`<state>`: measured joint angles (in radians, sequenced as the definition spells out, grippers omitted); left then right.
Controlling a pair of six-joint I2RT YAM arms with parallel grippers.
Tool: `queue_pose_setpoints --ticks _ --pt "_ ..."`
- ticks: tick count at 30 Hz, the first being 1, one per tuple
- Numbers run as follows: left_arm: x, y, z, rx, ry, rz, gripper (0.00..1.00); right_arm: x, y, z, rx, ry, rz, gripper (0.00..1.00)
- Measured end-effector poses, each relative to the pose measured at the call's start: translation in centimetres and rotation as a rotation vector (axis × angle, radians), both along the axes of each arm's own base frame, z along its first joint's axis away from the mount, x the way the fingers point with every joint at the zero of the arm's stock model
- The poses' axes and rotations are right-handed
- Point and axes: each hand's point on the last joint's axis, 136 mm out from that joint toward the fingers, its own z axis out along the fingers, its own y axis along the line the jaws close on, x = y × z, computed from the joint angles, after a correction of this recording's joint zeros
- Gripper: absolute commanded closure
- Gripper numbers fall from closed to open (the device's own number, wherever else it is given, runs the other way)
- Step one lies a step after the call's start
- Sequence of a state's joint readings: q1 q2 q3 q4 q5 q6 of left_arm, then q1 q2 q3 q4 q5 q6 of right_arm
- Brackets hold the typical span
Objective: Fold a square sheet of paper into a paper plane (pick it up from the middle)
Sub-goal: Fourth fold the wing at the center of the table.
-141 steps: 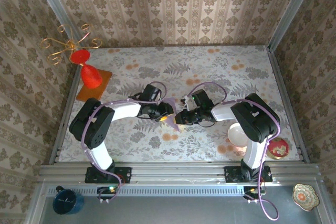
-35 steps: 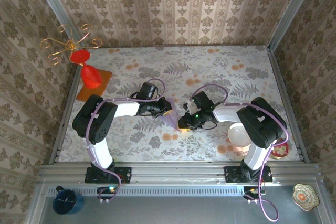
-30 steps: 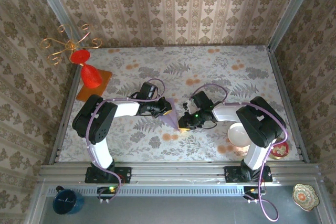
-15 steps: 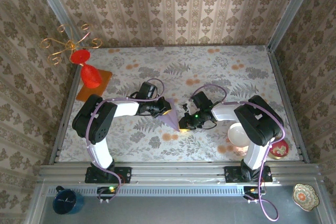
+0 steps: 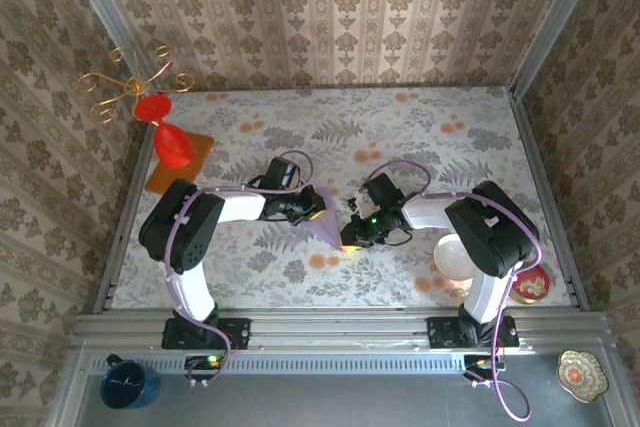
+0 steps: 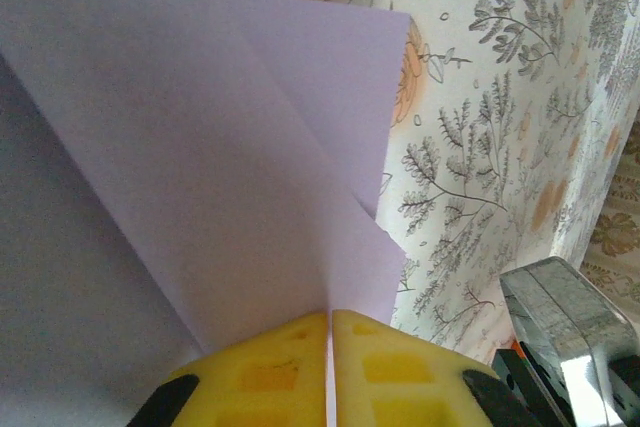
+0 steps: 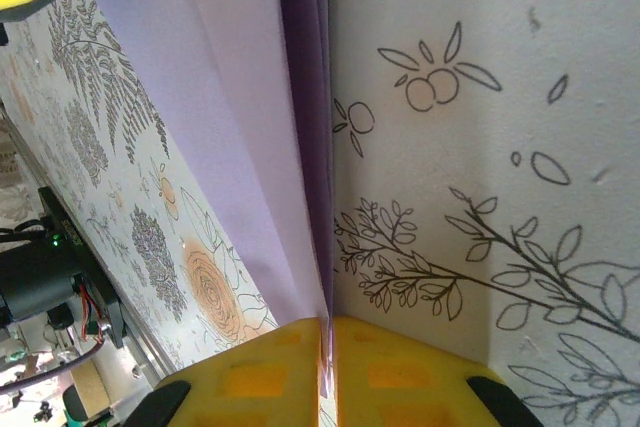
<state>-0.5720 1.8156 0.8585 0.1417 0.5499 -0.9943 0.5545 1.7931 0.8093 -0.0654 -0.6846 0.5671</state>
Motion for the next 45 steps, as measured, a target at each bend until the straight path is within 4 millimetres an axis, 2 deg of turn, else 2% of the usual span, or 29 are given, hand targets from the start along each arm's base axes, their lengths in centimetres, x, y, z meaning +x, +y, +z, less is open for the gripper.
queue_pose_setpoints --ticks 10,17,21,24,27,32,37,45 --pt "-0.1 0.2 -0.6 0.009 0.014 0.003 0.89 0.0 0.0 0.0 -0.002 -0.004 0.008 0.84" --pt "-0.1 0.2 -0.8 0.009 0.021 0.001 0.89 0.2 0.2 0.7 0.008 -0.024 0.003 0.67" --pt "-0.1 0.2 -0.8 0.009 0.021 0.001 0.89 0.7 -1.1 1.8 -0.025 -0.078 -0.051 0.63" --pt "-0.1 0.2 -0.8 0.009 0.021 0.001 0.88 1.8 -1.6 4.0 -0.013 -0.157 -0.083 0.64" --pt "-0.1 0.2 -0.8 0.009 0.021 0.001 0.88 2.4 -1.2 5.3 0.015 -0.202 -0.084 0.71" --pt "-0.1 0.2 -0.8 0.008 0.021 0.0 0.88 2.7 0.5 4.7 0.028 -0.181 -0.053 0.77" --pt "-0.2 0.1 -0.7 0.006 0.022 -0.002 0.88 2.8 2.0 4.0 0.047 -0.15 -0.032 0.79" --pt "-0.2 0.1 -0.7 0.003 0.024 -0.005 0.88 2.7 2.5 2.9 0.048 -0.118 -0.02 0.8"
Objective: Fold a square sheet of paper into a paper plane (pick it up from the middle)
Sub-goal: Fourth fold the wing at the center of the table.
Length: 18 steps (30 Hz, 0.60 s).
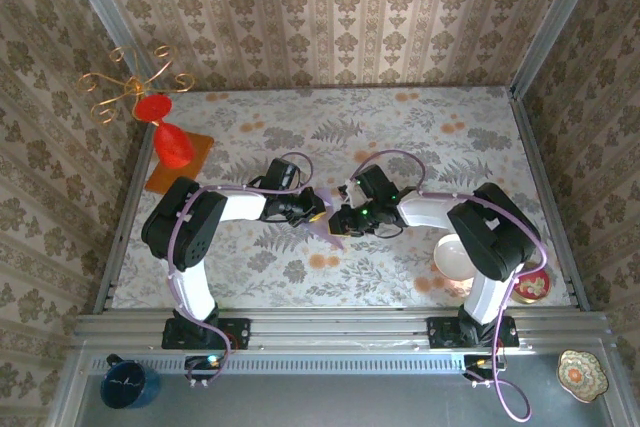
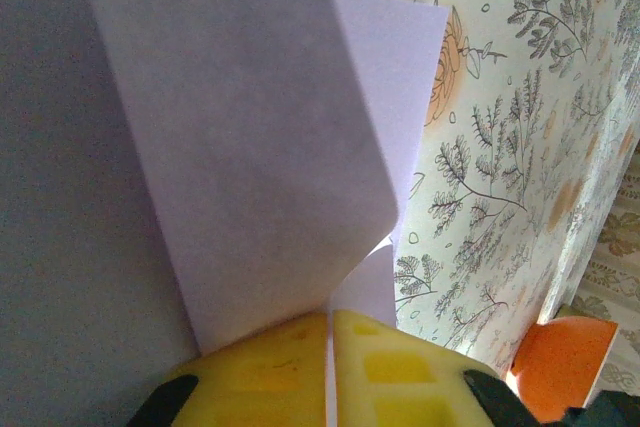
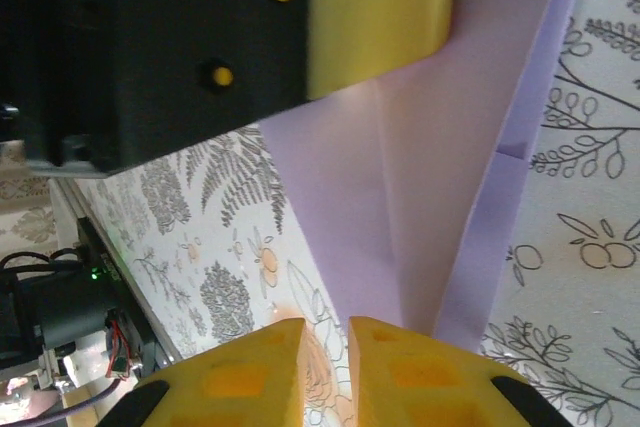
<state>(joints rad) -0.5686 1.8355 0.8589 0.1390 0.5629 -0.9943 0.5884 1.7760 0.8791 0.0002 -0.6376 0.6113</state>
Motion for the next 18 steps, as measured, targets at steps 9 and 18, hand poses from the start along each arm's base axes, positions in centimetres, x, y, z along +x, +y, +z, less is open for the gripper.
queue_pose_setpoints --ticks 9,18 --pt "0.0 0.0 0.0 -0.002 0.001 -0.002 0.88 -0.2 -0.1 -1.0 -0.012 0.034 -0.008 0.8" --pt "-0.1 -0.1 0.0 -0.004 0.003 -0.003 0.88 -0.4 -0.2 -1.8 -0.023 0.056 -0.007 0.8"
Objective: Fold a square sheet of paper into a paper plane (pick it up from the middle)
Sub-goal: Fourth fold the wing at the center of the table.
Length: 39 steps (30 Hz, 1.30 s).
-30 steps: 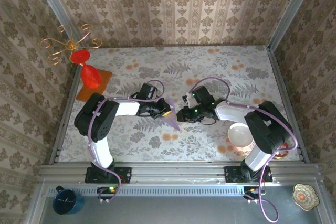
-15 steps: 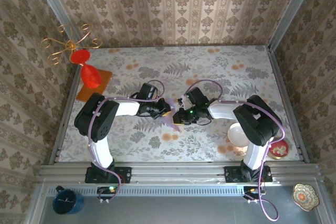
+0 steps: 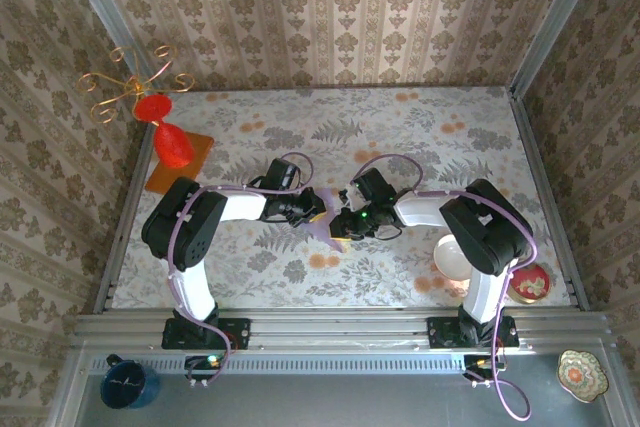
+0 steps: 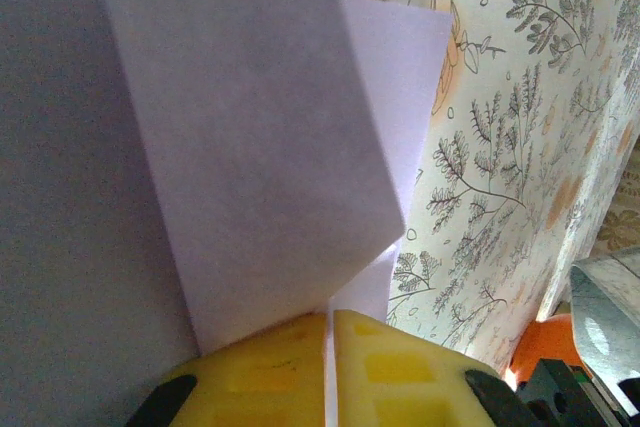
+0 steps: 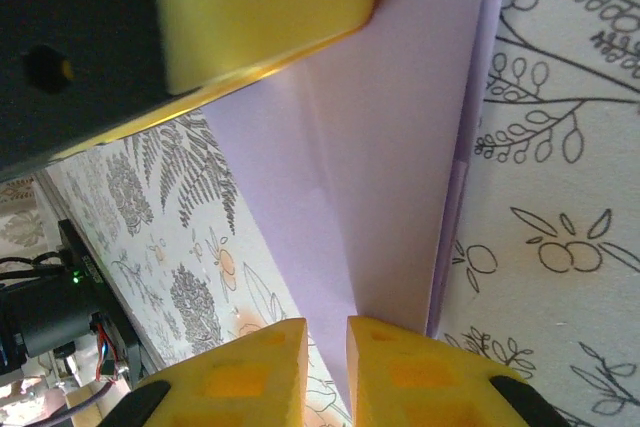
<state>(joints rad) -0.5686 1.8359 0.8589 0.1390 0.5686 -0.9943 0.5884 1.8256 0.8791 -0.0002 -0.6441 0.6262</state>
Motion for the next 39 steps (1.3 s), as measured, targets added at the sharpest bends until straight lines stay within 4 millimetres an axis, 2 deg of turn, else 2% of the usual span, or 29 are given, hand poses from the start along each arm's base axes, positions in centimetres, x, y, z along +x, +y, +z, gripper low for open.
queue_pose_setpoints --ticks 9,17,24,27,32,35,39 --pt "-0.1 -0.1 -0.1 -0.004 0.006 -0.005 0.88 -0.2 -0.2 -0.5 -0.013 0.014 0.002 0.81" --pt "-0.2 0.0 0.1 -0.004 0.01 -0.005 0.88 -0.4 -0.6 -1.1 -0.097 0.003 0.042 0.85" --pt "0.8 1.0 2.6 -0.009 -0.065 0.008 0.89 -0.9 -1.3 -1.3 -0.149 -0.021 0.109 0.85" --pt "0.5 0.5 3.1 0.0 -0.099 -0.013 0.89 -1.1 -1.5 -1.4 -0.16 -0.024 0.13 0.86" --pt "-1.2 -0.7 2.8 0.02 -0.103 -0.07 0.89 -1.3 -1.6 -1.4 -0.168 -0.022 0.141 0.86" --pt "-1.2 -0.7 2.4 0.026 -0.096 -0.072 0.9 -1.3 -1.6 -1.4 -0.168 -0.025 0.144 0.85" --pt "-1.1 -0.3 0.7 0.051 -0.06 -0.062 0.9 -1.3 -1.6 -1.4 -0.168 -0.027 0.147 0.86"
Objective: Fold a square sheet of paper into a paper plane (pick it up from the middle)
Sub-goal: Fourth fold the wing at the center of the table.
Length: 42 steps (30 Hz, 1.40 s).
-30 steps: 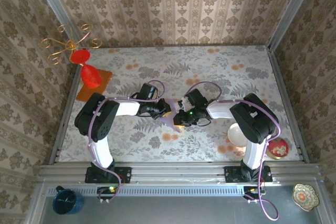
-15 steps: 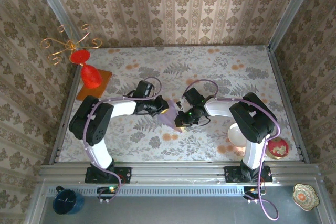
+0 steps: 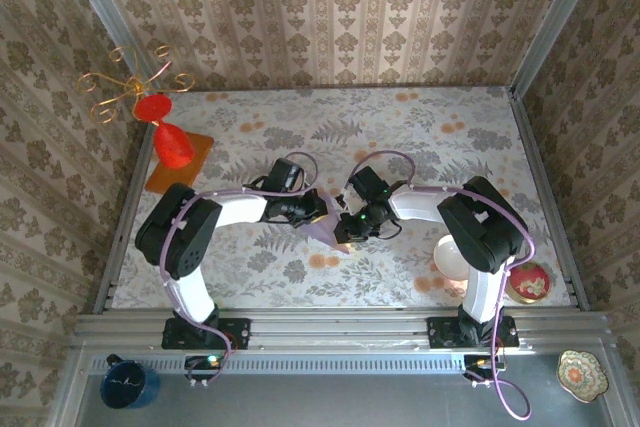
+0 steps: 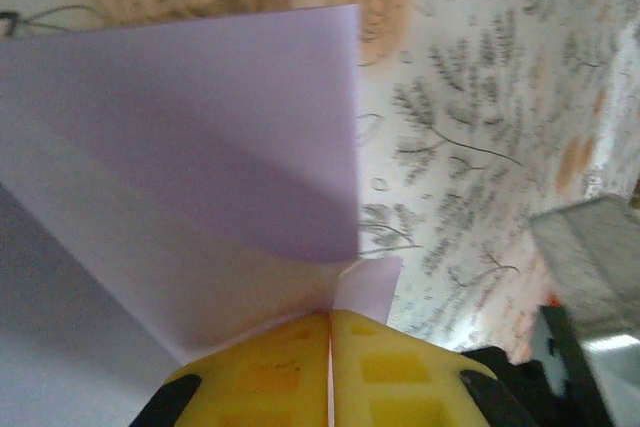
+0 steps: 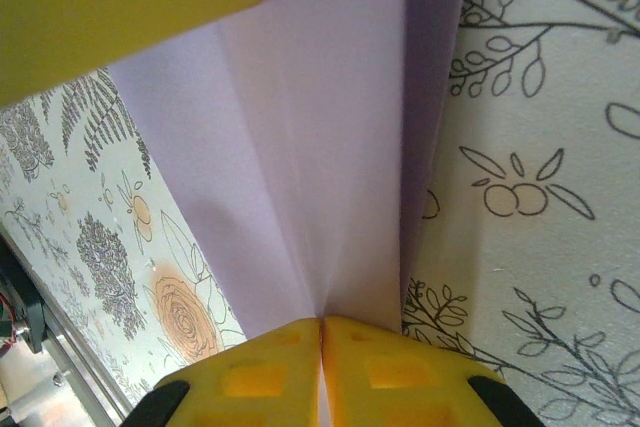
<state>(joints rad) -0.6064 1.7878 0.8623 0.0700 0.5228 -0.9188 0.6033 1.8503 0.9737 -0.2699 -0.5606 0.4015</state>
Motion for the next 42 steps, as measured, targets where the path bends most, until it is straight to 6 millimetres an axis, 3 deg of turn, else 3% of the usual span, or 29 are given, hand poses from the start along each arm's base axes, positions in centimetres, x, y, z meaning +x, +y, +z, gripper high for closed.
queue_pose_setpoints --ticks 3,11,15,19,22,25,29,36,42 --pt "0.1 0.3 -1.1 0.014 0.023 0.007 0.9 0.0 0.0 0.0 0.0 0.0 0.0 0.86" --pt "0.5 0.6 -1.2 -0.007 0.043 0.005 0.9 0.2 -0.4 -0.1 -0.036 -0.005 0.001 0.86" --pt "0.5 0.5 -1.2 -0.016 0.053 -0.001 0.9 0.2 -0.3 0.2 -0.028 -0.002 -0.002 0.8" --pt "0.8 0.2 -1.2 -0.02 0.053 -0.003 0.9 0.7 0.1 2.1 0.01 -0.01 -0.044 0.76" --pt "0.8 0.2 -1.2 -0.018 0.053 -0.003 0.9 1.8 0.8 4.7 0.068 -0.059 -0.089 0.8" --pt "0.8 0.1 -1.2 -0.012 0.054 -0.004 0.9 3.0 1.4 6.0 0.096 -0.092 -0.128 0.84" --pt "0.8 0.1 -1.2 -0.008 0.053 -0.002 0.9 3.3 1.5 5.3 0.086 -0.071 -0.158 0.86" --pt "0.8 0.1 -1.2 -0.004 0.055 -0.001 0.91 2.6 1.4 2.3 0.033 -0.005 -0.155 0.89" --pt "0.8 0.2 -1.2 0.007 0.065 0.001 0.92 2.8 1.1 1.2 -0.014 0.007 -0.167 0.9"
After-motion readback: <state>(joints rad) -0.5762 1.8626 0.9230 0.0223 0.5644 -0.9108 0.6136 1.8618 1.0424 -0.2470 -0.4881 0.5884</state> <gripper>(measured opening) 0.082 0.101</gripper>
